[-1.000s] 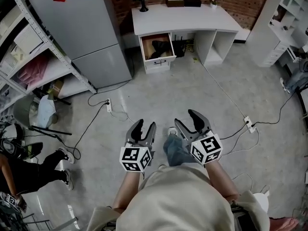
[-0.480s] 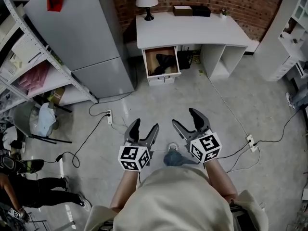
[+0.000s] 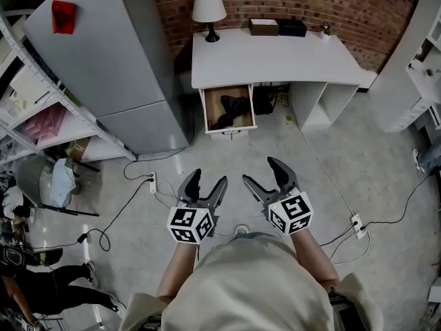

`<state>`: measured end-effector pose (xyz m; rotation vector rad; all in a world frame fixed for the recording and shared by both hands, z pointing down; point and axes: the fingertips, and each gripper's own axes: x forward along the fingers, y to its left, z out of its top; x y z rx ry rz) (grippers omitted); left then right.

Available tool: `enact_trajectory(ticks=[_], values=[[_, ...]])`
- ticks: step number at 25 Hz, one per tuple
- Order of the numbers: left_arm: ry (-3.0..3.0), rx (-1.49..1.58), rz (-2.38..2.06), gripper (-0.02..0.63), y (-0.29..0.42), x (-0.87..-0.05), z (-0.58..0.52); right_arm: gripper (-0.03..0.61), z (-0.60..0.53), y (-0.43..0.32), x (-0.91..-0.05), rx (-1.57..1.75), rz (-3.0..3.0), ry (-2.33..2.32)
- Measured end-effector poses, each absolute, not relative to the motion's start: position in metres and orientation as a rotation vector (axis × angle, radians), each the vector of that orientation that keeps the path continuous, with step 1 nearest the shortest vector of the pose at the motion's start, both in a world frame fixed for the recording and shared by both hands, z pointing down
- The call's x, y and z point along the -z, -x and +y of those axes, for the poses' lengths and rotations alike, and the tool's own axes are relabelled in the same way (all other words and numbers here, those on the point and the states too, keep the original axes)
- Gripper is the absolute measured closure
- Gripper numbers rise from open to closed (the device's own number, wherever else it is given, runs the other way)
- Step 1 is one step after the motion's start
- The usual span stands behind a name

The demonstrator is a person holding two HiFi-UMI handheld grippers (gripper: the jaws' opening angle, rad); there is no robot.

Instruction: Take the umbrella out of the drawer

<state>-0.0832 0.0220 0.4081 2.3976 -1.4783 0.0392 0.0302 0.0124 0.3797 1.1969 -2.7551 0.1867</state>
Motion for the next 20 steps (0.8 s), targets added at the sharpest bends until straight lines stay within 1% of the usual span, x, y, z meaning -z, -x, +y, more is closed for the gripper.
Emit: enact_trajectory(ticks=[8,14,20], values=[[-2.368,-0.077,-1.500,0.288,0.073,-0.420,-0.020,0.239,-0.029,-0.051,-0.395,-0.240,-2.729,-1.211],[-2.357,-0.133,-1.482,0.288,0.071,-0.437,-0.044,0.239,-0.049,-0.056,-0.411,-0.298,-2.698,-1.230],[-2.361,-0.159,-1.456,0.288,0.073,-0.457,-0.090,0.239,-0.087,-0.059,-0.425,-0.321,-2.668,-1.268]])
